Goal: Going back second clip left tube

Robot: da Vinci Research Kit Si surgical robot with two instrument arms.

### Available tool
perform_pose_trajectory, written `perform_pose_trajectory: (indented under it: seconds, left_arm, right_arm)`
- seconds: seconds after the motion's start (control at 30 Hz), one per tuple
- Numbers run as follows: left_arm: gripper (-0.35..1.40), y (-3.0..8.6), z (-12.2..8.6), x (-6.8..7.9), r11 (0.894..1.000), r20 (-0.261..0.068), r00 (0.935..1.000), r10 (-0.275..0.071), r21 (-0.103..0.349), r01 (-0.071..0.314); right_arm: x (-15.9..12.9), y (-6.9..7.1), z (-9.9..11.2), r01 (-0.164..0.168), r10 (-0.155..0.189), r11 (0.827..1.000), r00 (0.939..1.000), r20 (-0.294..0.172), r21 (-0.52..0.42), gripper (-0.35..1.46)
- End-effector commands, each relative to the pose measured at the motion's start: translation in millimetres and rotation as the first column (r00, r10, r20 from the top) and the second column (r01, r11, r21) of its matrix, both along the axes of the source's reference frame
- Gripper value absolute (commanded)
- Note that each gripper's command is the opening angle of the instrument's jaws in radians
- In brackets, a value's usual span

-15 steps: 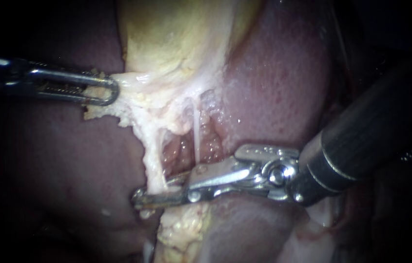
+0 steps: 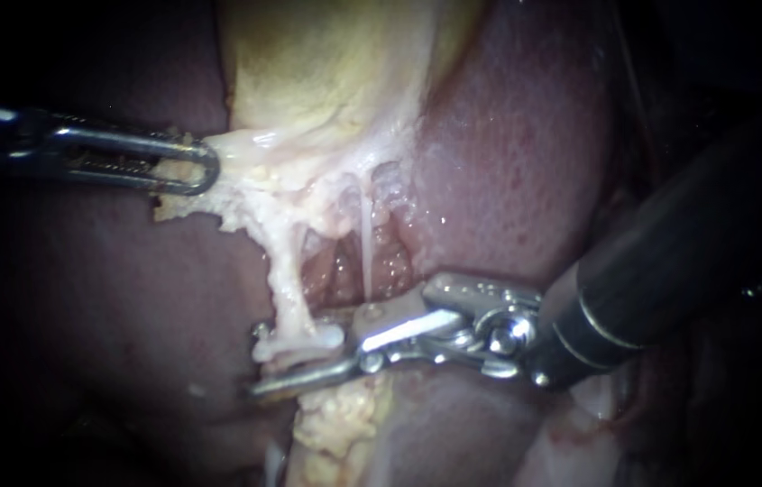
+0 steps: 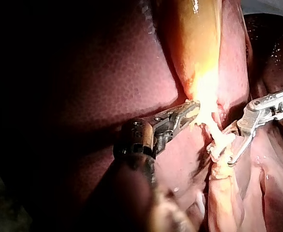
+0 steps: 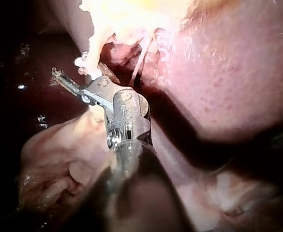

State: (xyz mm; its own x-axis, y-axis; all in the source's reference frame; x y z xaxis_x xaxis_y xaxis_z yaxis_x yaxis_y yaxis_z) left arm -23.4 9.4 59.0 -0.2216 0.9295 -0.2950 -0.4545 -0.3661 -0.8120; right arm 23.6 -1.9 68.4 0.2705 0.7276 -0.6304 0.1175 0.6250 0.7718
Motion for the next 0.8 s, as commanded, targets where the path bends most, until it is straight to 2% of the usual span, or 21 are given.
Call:
perform_pose_trajectory:
  seconds: [0.03,0.13,0.23,0.37,0.5,0.57,0.7,0.8]
  left_arm:
    - [-0.35,0.0,0.0,0.0,1.000,0.001,1.0000,0.000,0.000,0.000]
    - [-0.35,0.0,0.0,0.0,1.000,0.001,1.0000,0.000,0.000,0.000]
    - [-0.35,0.0,-0.1,0.0,1.000,0.001,1.0000,0.000,0.000,0.000]
    - [-0.35,0.0,-0.1,0.0,1.000,0.001,1.0000,0.000,0.000,0.000]
    - [-0.35,0.0,-0.1,0.0,1.000,0.000,1.0000,0.000,0.000,0.000]
    - [-0.35,-0.1,-0.1,0.1,1.000,0.000,1.0000,0.000,0.000,0.000]
    - [-0.35,-0.1,-0.1,0.1,1.000,0.000,1.0000,0.000,0.000,0.000]
    - [-0.35,-0.1,-0.1,0.1,1.000,0.000,1.0000,0.000,0.000,0.000]
  right_arm:
    - [-0.2,0.2,0.4,-0.006,0.006,1.000,1.0000,-0.001,-0.026,0.49]
    - [-0.7,1.0,1.5,-0.026,0.025,0.993,0.9997,-0.008,-0.111,0.49]
    - [-1.4,1.6,2.2,-0.031,0.031,0.977,0.9995,-0.006,-0.210,0.49]
    - [-2.4,1.8,2.3,0.003,0.004,0.952,0.9998,0.022,-0.307,0.49]
    - [-3.9,1.6,1.5,0.043,-0.030,0.924,0.9988,0.039,-0.381,0.49]
    - [-4.8,1.6,0.9,0.043,-0.033,0.913,0.9989,0.033,-0.407,0.49]
    - [-6.9,2.1,-0.5,0.041,-0.031,0.901,0.9991,0.029,-0.432,0.50]
    - [-8.6,2.4,-1.7,0.033,-0.020,0.900,0.9992,0.035,-0.435,0.50]
